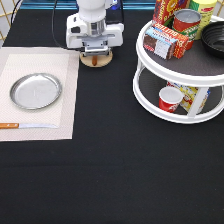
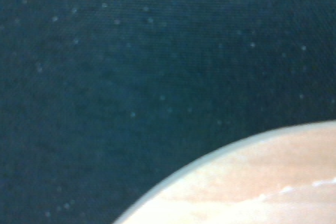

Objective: Arrange plate and fork

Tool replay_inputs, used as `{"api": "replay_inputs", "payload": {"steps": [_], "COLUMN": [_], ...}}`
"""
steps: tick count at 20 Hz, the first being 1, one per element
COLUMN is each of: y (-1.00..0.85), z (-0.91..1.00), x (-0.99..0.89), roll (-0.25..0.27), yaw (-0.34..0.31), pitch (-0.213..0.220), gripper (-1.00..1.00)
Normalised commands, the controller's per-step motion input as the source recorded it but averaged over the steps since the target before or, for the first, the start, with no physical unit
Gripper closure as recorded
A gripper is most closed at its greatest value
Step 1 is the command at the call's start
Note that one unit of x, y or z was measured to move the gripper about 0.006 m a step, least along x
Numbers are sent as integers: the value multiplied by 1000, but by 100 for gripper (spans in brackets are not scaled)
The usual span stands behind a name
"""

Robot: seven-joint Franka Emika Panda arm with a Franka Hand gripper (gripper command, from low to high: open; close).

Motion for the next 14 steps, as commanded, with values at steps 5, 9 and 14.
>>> {"api": "replay_inputs", "payload": {"steps": [5,9,14], "y": [-3,14,8], "z": [-141,-89,-82], "x": [-6,0,-13], "roll": [0,-1,0], "yaw": [0,0,0], "pitch": [-41,-31,-24], "gripper": [100,100,100]}}
